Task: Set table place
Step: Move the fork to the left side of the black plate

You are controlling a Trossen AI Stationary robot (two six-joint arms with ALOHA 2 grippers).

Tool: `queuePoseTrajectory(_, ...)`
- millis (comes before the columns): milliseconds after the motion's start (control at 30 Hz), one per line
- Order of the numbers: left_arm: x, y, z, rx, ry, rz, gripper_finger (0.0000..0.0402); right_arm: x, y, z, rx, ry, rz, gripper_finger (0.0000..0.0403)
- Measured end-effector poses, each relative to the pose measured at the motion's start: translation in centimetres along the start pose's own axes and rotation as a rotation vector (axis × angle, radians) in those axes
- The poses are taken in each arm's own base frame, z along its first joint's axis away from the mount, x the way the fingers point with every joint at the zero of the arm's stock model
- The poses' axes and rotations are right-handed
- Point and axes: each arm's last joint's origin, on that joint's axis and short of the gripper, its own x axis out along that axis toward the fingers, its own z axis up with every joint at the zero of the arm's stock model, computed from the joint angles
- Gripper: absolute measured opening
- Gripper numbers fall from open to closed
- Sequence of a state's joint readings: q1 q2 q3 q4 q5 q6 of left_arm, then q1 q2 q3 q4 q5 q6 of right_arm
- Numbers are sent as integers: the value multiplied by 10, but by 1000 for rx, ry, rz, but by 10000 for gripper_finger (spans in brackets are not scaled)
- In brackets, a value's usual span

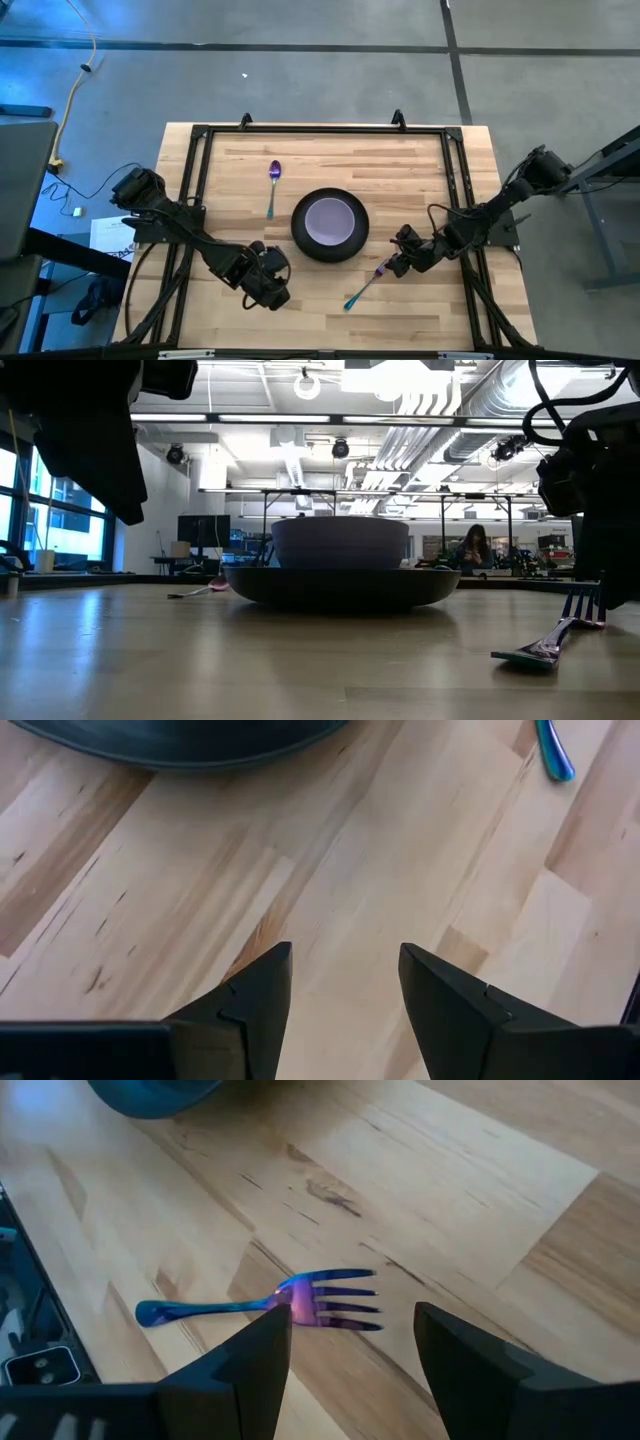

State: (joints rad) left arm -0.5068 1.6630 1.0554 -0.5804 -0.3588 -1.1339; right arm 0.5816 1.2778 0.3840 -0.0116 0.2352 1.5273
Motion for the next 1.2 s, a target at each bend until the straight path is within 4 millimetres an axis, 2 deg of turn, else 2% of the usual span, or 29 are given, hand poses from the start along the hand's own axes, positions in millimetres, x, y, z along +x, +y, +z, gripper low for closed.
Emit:
queuePoseTrajectory(800, 0, 7, -3, -3, 32, 71, 175, 2, 9, 0, 27, 4, 77, 204)
queuePoseTrajectory(1200, -3, 8, -10, 6, 56, 96, 175, 39, 39, -2, -30, 53, -7, 204)
